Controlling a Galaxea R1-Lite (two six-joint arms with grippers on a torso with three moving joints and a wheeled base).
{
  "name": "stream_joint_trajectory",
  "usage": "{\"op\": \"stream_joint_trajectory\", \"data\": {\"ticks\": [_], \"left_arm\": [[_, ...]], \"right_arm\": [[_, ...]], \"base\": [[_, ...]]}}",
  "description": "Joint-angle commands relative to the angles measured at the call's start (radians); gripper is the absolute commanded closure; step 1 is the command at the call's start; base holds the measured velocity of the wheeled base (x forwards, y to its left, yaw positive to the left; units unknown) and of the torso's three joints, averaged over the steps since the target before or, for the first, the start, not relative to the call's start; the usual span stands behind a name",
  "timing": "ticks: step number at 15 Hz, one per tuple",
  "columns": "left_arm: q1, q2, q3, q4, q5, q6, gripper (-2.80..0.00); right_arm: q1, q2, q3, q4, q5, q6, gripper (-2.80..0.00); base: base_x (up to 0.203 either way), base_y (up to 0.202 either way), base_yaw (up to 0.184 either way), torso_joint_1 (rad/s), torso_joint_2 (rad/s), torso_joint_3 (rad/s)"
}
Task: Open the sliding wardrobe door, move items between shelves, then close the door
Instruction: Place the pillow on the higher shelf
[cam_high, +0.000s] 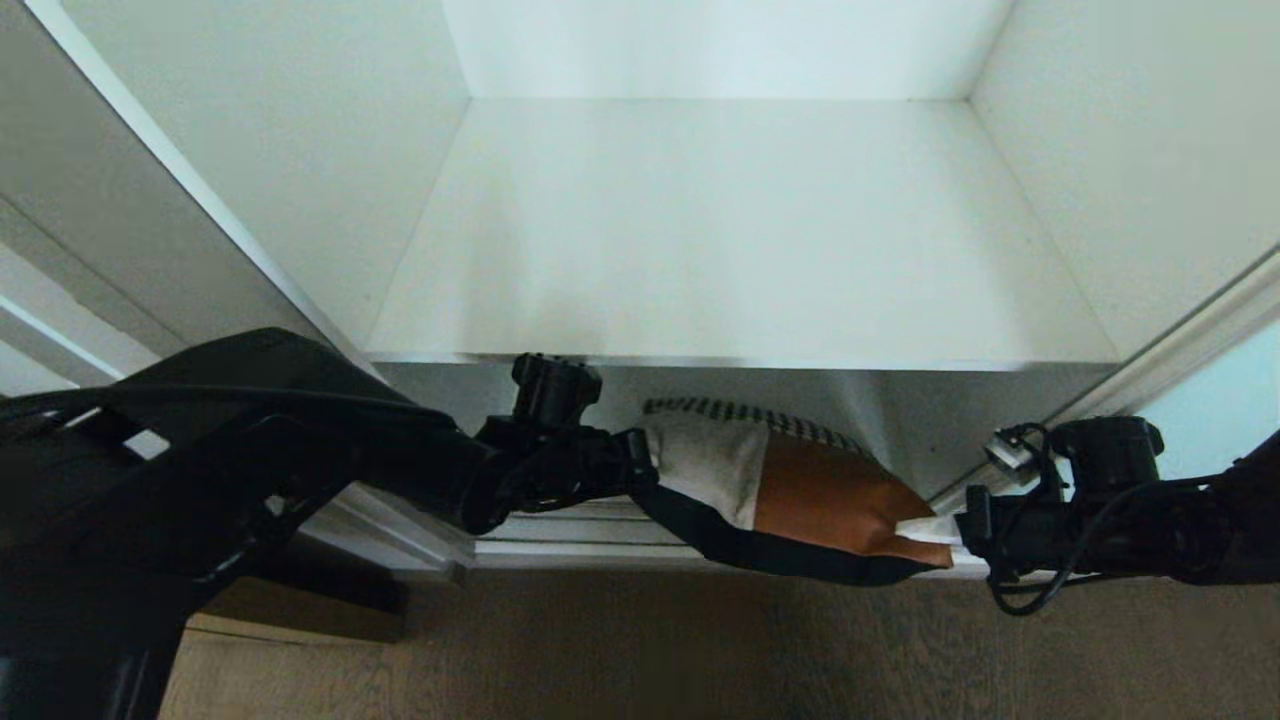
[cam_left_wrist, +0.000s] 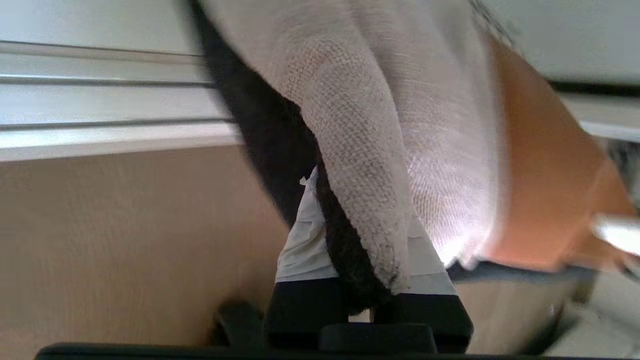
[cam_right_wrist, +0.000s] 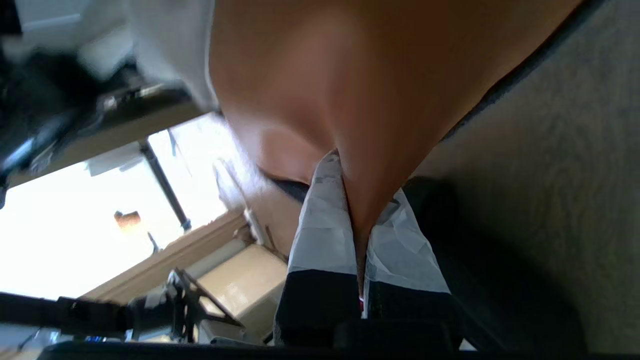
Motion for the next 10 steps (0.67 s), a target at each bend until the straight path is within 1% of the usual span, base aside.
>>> {"op": "stream_joint_trajectory", "data": {"ticks": [1,4,6,8,10], "left_arm": [[-0.001,-0.002,0.018,-0.003,0.002,-0.003,0.00],[-0.001,0.040,0.043,-0.081,0.004,-0.011,0.00],[-0.003,0.041,0.046,-0.082,0.002,-0.013,0.00],[-0.006,0.036,0.072,-0.087,0.002,-0.011,0.00],[-0.025,0.028,0.119,-0.092,0.003,-0.006,0.00]], "right_arm": [[0.025,0.003,0.001,-0.005,-0.012,0.003,0.00],[0.060,0.008,0.009,-0.009,-0.016,0.002,0.00],[0.086,0.008,0.016,-0.008,-0.026,0.001,0.00],[0.117,-0.010,0.043,-0.009,-0.060,-0.003,0.00],[0.133,-0.022,0.072,-0.009,-0.070,-0.032,0.00]], "base": [[0.000,0.000,0.000,0.000,0.00,0.000],[0.000,0.000,0.000,0.000,0.00,0.000],[0.000,0.000,0.000,0.000,0.00,0.000],[0.000,0.000,0.000,0.000,0.00,0.000],[0.000,0.000,0.000,0.000,0.00,0.000]]}}
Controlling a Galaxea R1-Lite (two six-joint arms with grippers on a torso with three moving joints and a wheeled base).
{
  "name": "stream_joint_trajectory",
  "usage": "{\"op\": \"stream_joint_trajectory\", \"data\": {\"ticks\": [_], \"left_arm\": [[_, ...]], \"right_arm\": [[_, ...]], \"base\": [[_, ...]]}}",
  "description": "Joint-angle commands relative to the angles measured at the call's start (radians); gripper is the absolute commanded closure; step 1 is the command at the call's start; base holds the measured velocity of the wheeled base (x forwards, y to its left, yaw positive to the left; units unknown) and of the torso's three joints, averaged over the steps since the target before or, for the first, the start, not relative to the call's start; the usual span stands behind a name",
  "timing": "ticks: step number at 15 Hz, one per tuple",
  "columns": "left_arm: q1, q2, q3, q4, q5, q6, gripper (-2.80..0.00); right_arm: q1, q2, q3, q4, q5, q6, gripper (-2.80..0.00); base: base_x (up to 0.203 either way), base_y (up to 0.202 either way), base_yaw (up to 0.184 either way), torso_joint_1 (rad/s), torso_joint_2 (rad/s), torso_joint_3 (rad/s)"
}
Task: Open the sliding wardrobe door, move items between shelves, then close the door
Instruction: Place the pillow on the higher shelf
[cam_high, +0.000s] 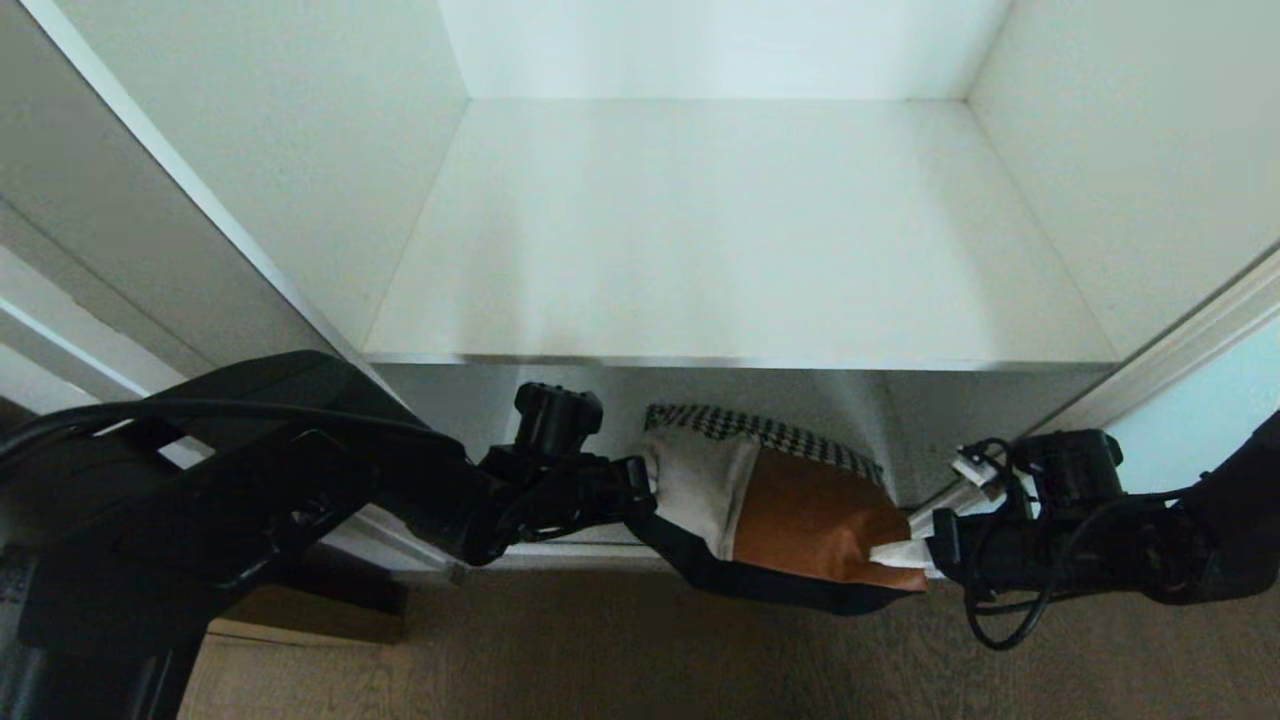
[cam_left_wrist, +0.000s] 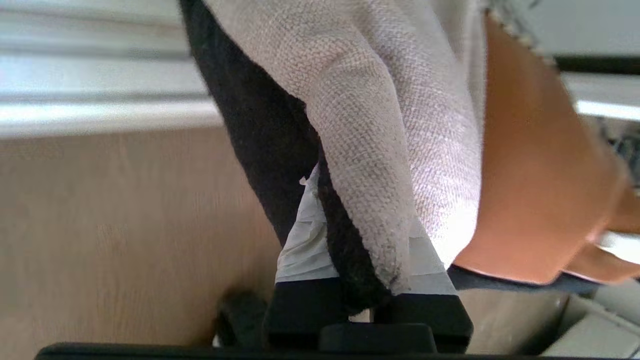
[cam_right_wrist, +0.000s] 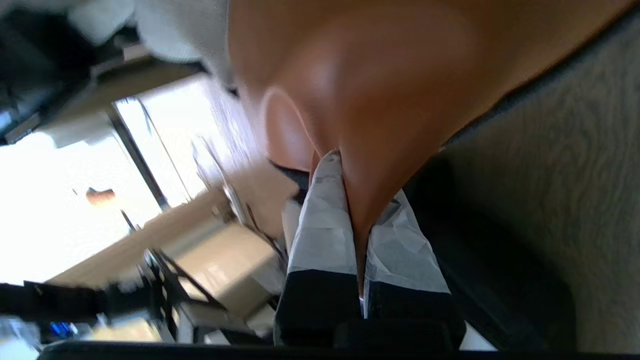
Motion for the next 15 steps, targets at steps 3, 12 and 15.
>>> {"op": "stream_joint_trajectory", "data": {"ticks": [3,12,15], "left_arm": [[-0.032,-0.021,0.082,-0.059,0.001,-0.005,0.00],[-0.070,-0.142,0.229,-0.065,0.070,-0.007,0.00],[-0.070,-0.181,0.237,-0.063,0.072,-0.012,0.00]], "right_arm": [[0.019,-0.052,0.038,-0.001,0.003,-0.013,0.00],[0.080,-0.188,0.148,0.018,0.003,-0.008,0.00],[0.080,-0.212,0.158,0.023,0.000,-0.005,0.00]], "base": [[0.000,0.000,0.000,0.000,0.00,0.000],[0.000,0.000,0.000,0.000,0.00,0.000],[0.000,0.000,0.000,0.000,0.00,0.000]]}}
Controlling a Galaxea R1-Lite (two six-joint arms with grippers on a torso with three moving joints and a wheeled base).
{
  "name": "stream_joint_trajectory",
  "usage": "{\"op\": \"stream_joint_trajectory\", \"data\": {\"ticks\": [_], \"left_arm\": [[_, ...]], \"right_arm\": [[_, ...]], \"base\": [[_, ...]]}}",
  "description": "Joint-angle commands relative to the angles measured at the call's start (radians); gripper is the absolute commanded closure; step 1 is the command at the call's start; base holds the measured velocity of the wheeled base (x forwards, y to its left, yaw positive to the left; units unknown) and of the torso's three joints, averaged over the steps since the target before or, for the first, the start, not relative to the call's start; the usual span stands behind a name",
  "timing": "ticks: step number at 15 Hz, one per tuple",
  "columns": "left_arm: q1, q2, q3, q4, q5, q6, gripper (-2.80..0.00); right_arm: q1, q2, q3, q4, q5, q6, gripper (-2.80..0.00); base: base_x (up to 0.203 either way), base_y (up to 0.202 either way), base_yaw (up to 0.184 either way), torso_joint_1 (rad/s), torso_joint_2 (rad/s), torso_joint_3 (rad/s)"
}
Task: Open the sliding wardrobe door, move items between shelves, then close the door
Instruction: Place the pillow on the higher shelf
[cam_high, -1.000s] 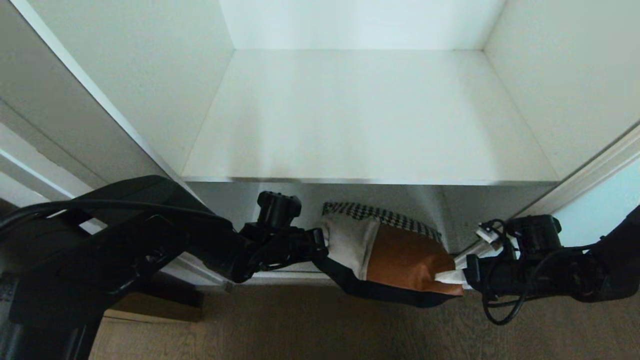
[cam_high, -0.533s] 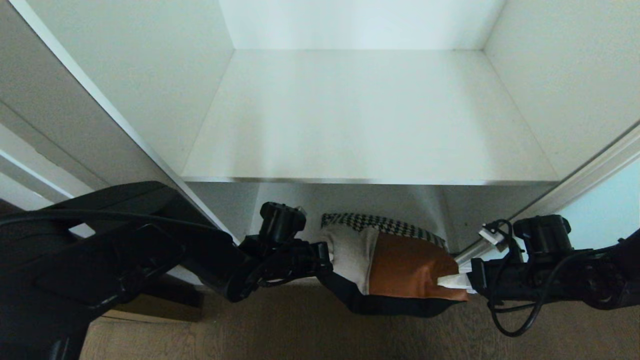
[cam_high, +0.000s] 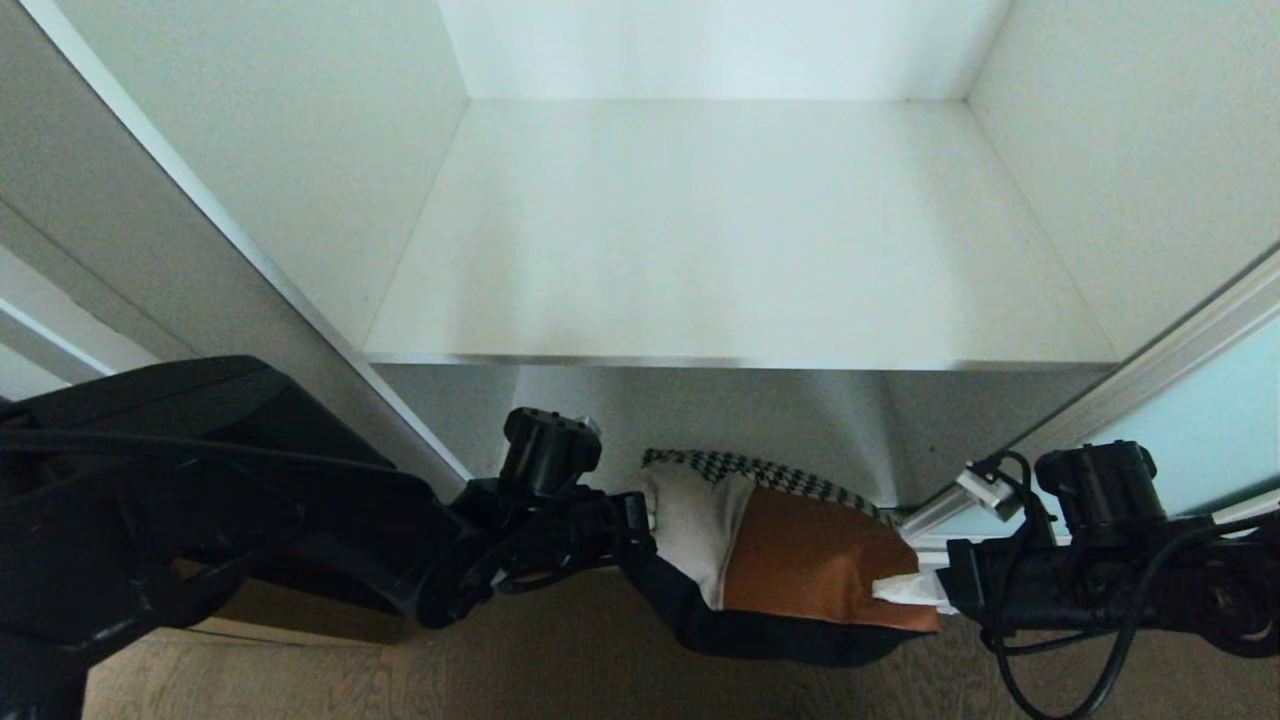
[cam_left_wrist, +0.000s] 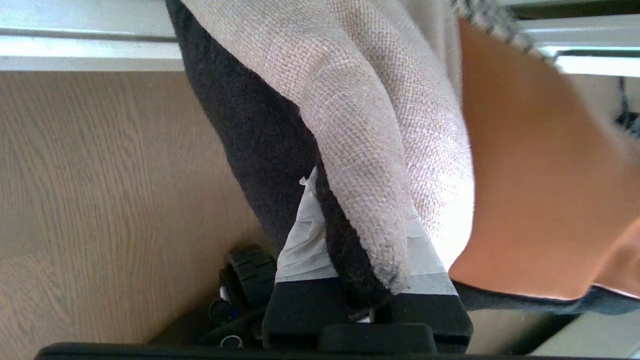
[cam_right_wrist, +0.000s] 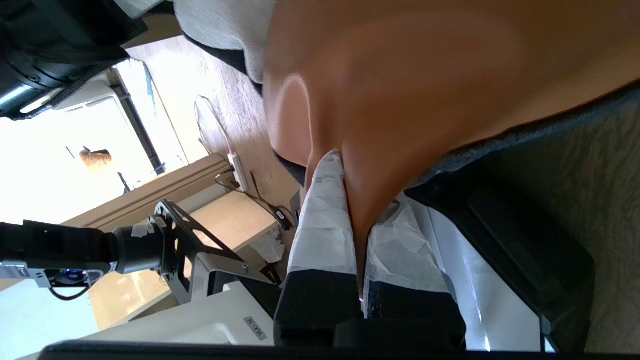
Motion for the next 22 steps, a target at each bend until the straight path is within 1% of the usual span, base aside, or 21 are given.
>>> {"op": "stream_joint_trajectory", "data": {"ticks": [1,5,7,10,18,20,22], "left_arm": [[-0.001,-0.040,0.014,-0.004,0.000,-0.005,0.00],[0.000,-0.051,0.050,-0.006,0.001,-0.002,0.00],[0.000,-0.055,0.063,-0.007,0.003,-0.002,0.00],[0.002,-0.055,0.055,-0.017,0.029,0.000,0.00],[0.003,-0.038,0.043,-0.022,0.033,0.001,0.00],[0.004,-0.038,0.045,-0.037,0.040,0.004,0.00],[0.004,-0.043,0.045,-0.024,0.054,0.013,0.00]], "right_arm": [[0.001,-0.033,0.013,-0.002,-0.001,0.003,0.00],[0.003,-0.071,0.039,0.000,-0.005,0.013,0.00],[0.005,-0.071,0.043,-0.003,-0.005,0.022,0.00],[0.000,-0.095,0.047,-0.003,-0.017,0.022,0.00],[-0.001,-0.109,0.067,-0.007,-0.017,0.022,0.00],[0.004,-0.109,0.073,-0.011,-0.017,0.022,0.00],[0.009,-0.111,0.074,-0.011,-0.017,0.022,0.00]], "base": [[0.000,0.000,0.000,0.000,0.00,0.000],[-0.020,0.000,0.001,0.001,0.00,0.001],[-0.181,0.000,0.001,0.000,0.01,0.003],[-0.199,0.000,-0.002,0.001,0.00,0.002],[-0.195,0.000,-0.001,0.003,0.00,0.001],[-0.193,0.000,0.001,0.000,0.00,0.003],[-0.105,0.000,0.001,-0.003,0.00,0.005]]}}
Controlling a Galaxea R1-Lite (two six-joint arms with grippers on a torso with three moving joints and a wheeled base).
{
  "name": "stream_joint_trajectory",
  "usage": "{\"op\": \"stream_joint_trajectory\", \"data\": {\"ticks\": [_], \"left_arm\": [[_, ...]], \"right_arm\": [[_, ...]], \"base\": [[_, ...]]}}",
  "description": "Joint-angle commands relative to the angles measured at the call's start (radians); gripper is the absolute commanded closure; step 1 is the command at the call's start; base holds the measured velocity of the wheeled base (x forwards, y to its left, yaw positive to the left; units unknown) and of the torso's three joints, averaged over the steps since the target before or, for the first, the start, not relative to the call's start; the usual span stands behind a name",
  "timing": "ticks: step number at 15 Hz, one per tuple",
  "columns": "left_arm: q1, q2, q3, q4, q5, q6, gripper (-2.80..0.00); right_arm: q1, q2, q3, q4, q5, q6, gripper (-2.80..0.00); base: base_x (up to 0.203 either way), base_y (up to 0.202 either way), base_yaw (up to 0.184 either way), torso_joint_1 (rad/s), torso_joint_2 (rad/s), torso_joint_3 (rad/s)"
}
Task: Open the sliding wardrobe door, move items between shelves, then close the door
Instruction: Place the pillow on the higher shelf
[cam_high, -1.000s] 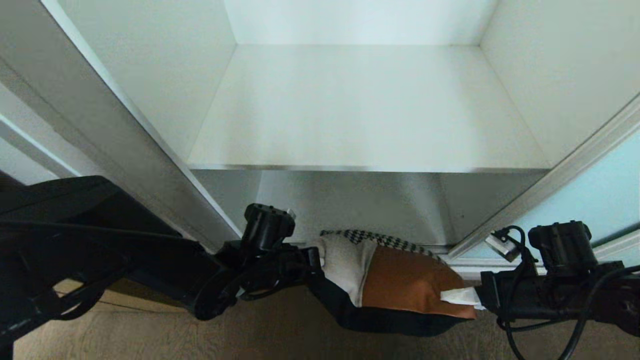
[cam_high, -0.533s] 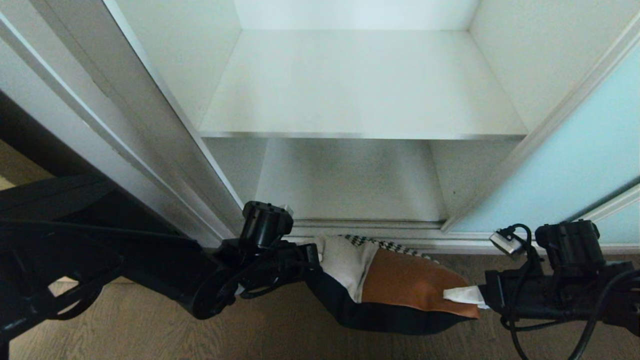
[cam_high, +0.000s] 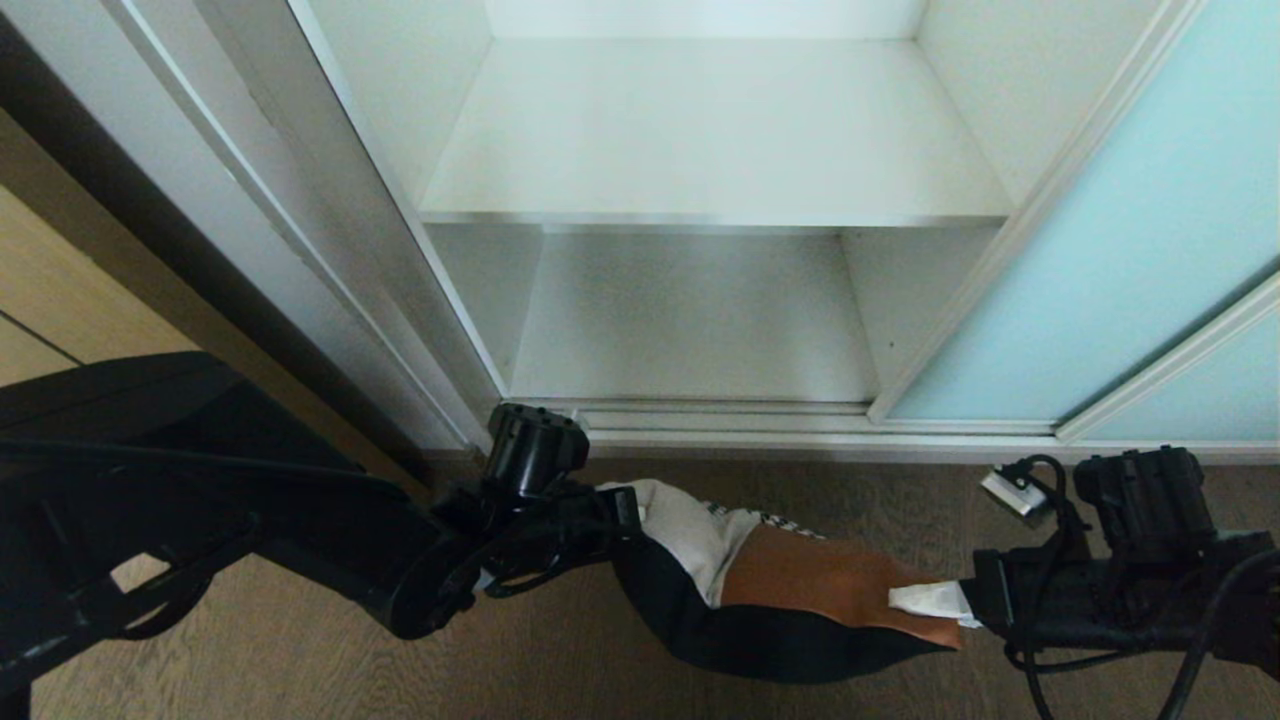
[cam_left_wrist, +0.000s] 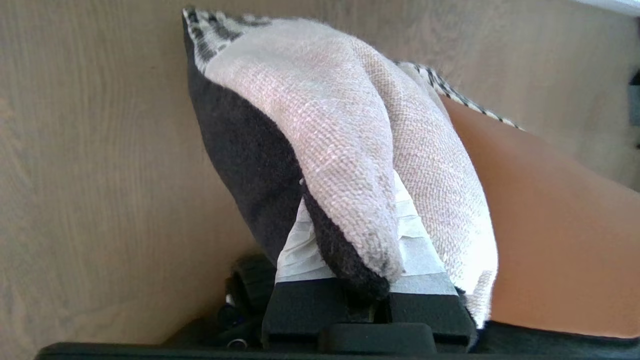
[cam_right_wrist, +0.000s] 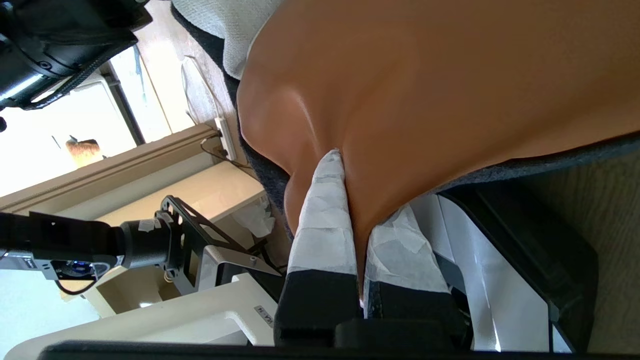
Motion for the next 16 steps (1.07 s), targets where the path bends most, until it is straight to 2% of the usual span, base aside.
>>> {"op": "stream_joint_trajectory", "data": {"ticks": [1,3,6,8,12,16], "left_arm": [[0.000,-0.001,0.007,0.012,0.017,0.006,0.00],[0.000,-0.003,0.033,0.031,0.028,0.026,0.00],[0.000,-0.003,0.037,0.037,0.040,0.022,0.00],[0.000,-0.024,0.050,0.033,0.079,0.021,0.00],[-0.005,-0.036,0.137,0.024,0.086,0.030,0.00],[-0.009,-0.065,0.158,0.019,0.099,0.030,0.00]], "right_arm": [[0.003,-0.007,0.002,-0.004,0.005,0.002,0.00],[0.003,-0.006,0.007,-0.006,0.006,0.001,0.00],[0.005,-0.004,0.005,-0.007,0.006,-0.001,0.00],[0.005,-0.021,0.009,-0.005,0.006,0.000,0.00],[0.008,-0.068,0.048,-0.005,0.006,0.008,0.00],[0.024,-0.119,0.072,0.004,0.004,0.010,0.00]], "base": [[0.000,0.000,0.000,0.000,0.00,0.000],[0.000,0.000,0.000,0.000,0.00,0.000],[0.000,0.000,0.000,0.000,0.00,0.000],[0.000,0.000,0.000,0.000,0.00,0.000],[0.000,0.000,0.000,0.000,0.00,0.000],[0.000,0.000,0.000,0.000,0.00,0.000]]}}
